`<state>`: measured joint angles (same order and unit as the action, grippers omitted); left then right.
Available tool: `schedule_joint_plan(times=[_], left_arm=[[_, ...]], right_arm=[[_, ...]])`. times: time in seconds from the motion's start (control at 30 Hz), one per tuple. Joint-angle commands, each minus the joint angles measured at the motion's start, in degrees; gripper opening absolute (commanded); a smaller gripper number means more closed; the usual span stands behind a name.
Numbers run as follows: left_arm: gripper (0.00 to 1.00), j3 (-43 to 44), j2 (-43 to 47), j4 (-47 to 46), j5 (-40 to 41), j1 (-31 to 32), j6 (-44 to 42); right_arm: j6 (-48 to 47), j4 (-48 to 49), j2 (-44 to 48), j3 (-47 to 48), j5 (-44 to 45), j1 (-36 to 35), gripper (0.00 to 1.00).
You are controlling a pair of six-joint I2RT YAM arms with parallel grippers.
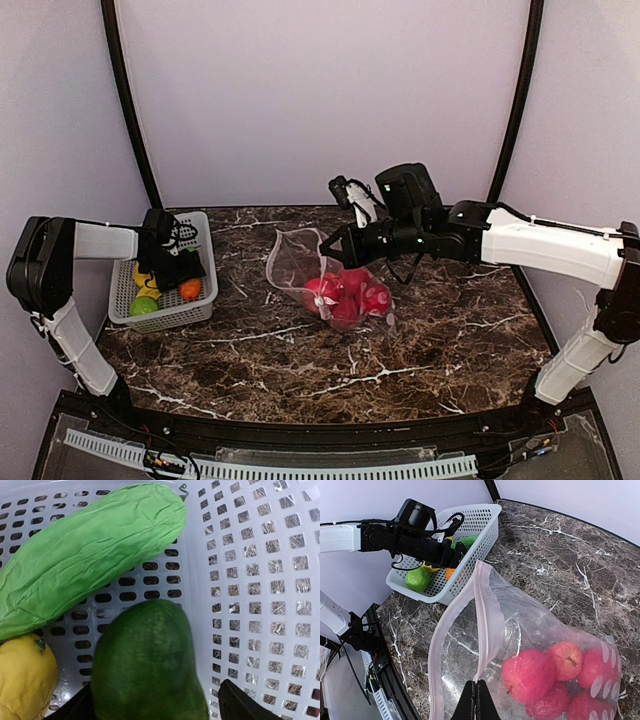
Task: Place the food in the zip-top bag and seal the zipper
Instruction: Pick up the fake fruit from the bin.
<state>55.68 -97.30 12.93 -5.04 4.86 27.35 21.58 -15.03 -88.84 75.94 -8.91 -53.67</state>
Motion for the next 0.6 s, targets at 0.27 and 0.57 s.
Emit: schedule_joint_plan(times=[0.27, 0.57], left_arm=[[0.61, -0.3, 2.4, 4.0, 2.8, -0.1, -2.8], [0.58, -0.7, 10.0, 4.3, 1.1, -0.2, -4.4]], right_arm=[[-0.9, 0.6, 0.7, 0.2, 0.5, -0.3, 0.00], [-0.4, 0.6, 1.2, -0.2, 0.7, -0.3, 0.00]])
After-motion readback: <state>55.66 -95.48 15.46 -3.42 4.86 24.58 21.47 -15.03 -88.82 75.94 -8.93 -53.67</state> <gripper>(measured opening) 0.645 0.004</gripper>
